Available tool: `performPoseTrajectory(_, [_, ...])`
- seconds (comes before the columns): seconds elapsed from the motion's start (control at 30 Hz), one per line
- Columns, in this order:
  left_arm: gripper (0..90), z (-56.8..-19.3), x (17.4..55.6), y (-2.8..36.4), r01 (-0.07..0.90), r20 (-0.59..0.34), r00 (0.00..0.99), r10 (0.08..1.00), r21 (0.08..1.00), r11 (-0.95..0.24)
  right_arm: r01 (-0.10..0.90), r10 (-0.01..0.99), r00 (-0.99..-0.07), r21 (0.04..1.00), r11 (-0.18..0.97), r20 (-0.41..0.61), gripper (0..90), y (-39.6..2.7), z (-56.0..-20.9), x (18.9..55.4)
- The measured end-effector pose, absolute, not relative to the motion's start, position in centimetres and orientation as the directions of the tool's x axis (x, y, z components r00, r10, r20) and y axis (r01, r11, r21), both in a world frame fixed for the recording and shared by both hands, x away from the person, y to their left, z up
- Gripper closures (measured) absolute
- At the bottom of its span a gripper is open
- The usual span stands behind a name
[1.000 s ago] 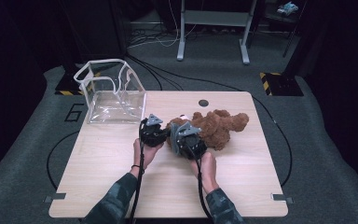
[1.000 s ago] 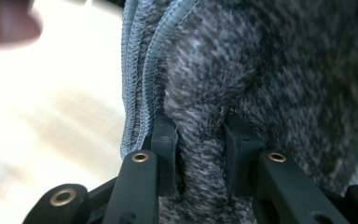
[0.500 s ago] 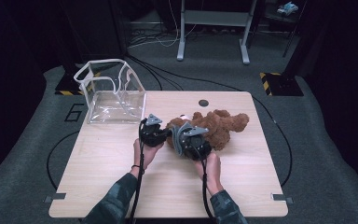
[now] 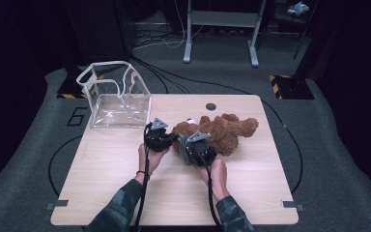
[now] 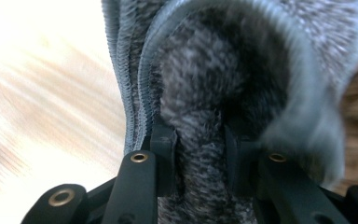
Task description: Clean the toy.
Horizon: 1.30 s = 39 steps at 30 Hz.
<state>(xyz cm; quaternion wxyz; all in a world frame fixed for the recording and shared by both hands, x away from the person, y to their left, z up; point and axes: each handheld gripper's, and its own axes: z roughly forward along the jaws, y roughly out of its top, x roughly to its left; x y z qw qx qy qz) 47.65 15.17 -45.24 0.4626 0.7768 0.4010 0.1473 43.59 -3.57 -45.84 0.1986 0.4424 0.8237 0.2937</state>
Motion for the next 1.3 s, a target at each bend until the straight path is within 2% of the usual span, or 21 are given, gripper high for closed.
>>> performPoseTrajectory(0.17, [84.8, -45.3, 47.6, 15.2, 0.486, -0.141, 0.634, 0.761, 0.838, -0.250, 0.572, 0.872, -0.484, 0.729, 0.375, -0.068, 69.0, -5.0, -43.5, 43.4])
performPoseTrajectory(0.37, [84.8, -45.3, 47.7, 15.2, 0.482, -0.134, 0.632, 0.763, 0.840, -0.251, 0.626, 0.904, -0.425, 0.706, 0.331, -0.047, 69.2, -7.6, -44.5, 44.0])
performPoseTrajectory(0.63, [84.7, -45.2, 47.7, 15.2, 0.482, -0.136, 0.629, 0.766, 0.840, -0.247, 0.681, 0.937, -0.339, 0.667, 0.304, -0.081, 69.1, -12.5, -45.9, 42.9])
performPoseTrajectory(1.03, [84.3, -45.2, 47.9, 15.2, 0.481, -0.128, 0.621, 0.773, 0.842, -0.247, 0.801, 0.993, -0.114, 0.589, 0.105, -0.021, 67.6, -21.6, -47.1, 42.1])
performPoseTrajectory(1.13, [83.8, -45.2, 48.0, 15.2, 0.482, -0.128, 0.620, 0.774, 0.841, -0.247, 0.824, 0.997, -0.071, 0.562, 0.070, -0.019, 60.1, -22.6, -47.4, 42.3])
performPoseTrajectory(1.23, [82.6, -45.1, 48.0, 15.2, 0.480, -0.122, 0.621, 0.774, 0.840, -0.253, 0.827, 0.998, -0.052, 0.559, 0.053, -0.018, 42.9, -22.8, -47.4, 42.4])
performPoseTrajectory(1.3, [80.2, -45.1, 48.0, 15.3, 0.482, -0.126, 0.622, 0.773, 0.839, -0.251, 0.815, 0.997, -0.074, 0.576, 0.058, 0.004, 30.4, -22.5, -47.0, 42.2])
